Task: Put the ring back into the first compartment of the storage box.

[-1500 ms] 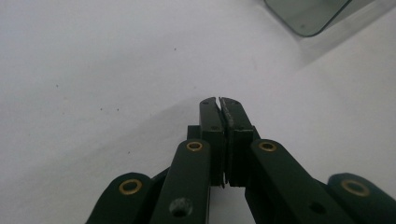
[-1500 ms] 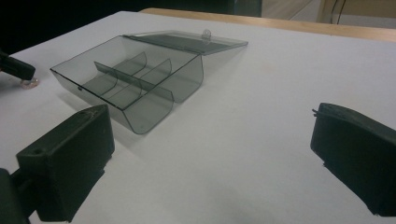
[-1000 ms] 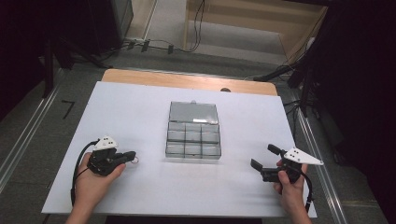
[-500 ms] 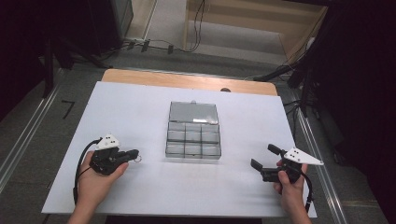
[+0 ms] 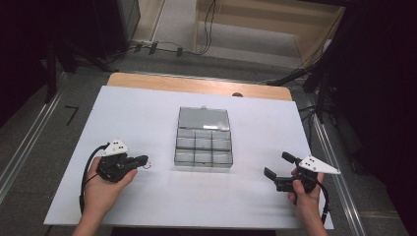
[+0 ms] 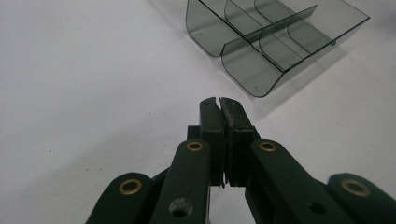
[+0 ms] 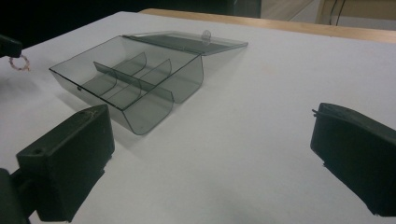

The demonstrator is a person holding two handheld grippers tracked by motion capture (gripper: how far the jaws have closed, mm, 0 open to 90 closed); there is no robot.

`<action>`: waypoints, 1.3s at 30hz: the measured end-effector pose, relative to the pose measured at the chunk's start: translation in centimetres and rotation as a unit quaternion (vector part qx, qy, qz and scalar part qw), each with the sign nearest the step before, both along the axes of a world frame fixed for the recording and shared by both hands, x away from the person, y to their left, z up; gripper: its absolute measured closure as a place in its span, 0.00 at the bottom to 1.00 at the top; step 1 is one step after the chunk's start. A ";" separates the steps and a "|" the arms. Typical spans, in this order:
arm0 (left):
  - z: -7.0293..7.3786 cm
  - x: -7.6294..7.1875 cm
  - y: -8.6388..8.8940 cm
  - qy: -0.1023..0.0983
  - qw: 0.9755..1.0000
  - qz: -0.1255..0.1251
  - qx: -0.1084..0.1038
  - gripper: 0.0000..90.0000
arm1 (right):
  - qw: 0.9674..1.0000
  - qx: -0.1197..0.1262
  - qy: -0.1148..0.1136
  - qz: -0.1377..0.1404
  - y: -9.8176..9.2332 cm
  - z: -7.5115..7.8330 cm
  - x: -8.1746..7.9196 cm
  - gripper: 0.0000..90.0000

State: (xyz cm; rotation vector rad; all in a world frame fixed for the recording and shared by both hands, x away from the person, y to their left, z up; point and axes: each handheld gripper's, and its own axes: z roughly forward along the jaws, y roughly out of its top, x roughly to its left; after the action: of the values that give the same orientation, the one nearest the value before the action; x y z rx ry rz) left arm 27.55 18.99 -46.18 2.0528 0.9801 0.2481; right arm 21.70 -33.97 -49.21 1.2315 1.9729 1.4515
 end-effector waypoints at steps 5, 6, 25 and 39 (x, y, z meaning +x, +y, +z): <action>0.2 0.1 -0.2 -0.001 1.000 -0.003 -0.001 0.99 | 1.000 0.001 -0.001 0.003 0.0 0.0 0.0 0.00; 0.2 0.1 -0.3 -0.002 1.000 -0.002 0.001 0.99 | 1.000 0.001 -0.001 0.003 0.0 0.0 0.0 0.00; 1.2 1.0 -1.5 -0.009 1.000 -0.012 -0.004 0.99 | 1.000 0.002 -0.003 0.000 -0.1 0.0 0.0 0.00; 2.0 2.2 -2.4 -0.016 1.000 -0.022 0.001 0.99 | 1.000 0.004 -0.001 -0.001 0.0 -0.1 0.0 0.00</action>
State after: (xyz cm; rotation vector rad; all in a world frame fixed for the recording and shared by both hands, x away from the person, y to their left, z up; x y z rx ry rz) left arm 29.73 16.54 -44.17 2.0638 0.9143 0.2590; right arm 21.70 -34.01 -49.27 1.2346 1.9670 1.4600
